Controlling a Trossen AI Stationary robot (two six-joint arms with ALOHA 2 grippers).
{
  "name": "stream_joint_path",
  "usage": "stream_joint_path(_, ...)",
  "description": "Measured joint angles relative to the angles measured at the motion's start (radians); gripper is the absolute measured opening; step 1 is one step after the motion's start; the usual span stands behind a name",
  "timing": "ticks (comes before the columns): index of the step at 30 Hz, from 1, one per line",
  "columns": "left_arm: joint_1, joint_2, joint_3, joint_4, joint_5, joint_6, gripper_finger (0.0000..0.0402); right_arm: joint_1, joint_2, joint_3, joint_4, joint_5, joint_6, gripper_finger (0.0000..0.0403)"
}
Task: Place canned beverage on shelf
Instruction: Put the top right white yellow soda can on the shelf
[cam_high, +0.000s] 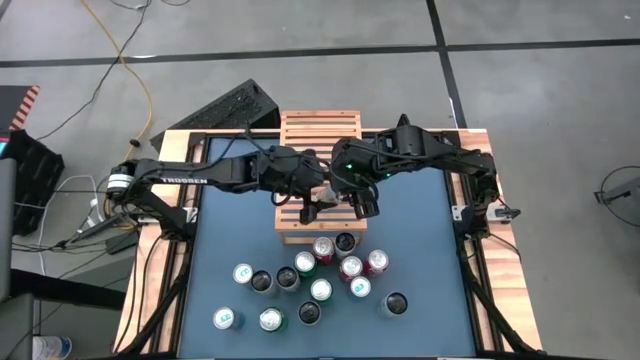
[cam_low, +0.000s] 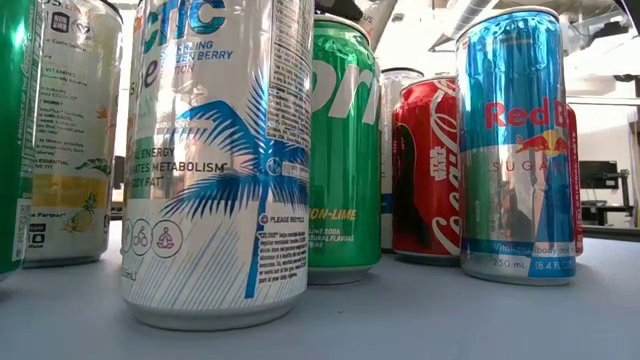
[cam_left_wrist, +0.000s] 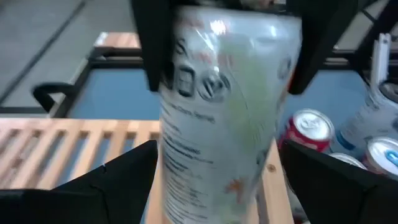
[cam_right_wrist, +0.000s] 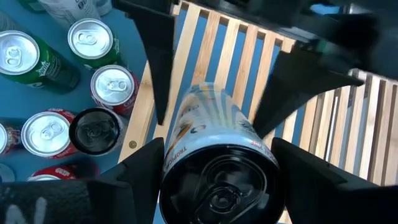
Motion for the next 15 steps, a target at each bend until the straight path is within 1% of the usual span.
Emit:
stream_joint_path(3, 0.009, -0.001, 0.0, 0.008, 0.023, -0.009, 0.0323, 0.004, 0.0, 0.0, 0.007, -0.001, -0.001, 0.0271)
stream_joint_path(6, 0.015, -0.001, 0.0, 0.008, 0.027, -0.008, 0.031, 0.011, 0.0, 0.0, 0.019, -0.004, -0.002, 0.0271)
stream_joint_path(15, 0.015, -0.001, 0.0, 0.012, 0.054, -0.007, 0.0232, 0.013, 0.0, 0.0, 0.03, -0.007, -0.015, 0.0271)
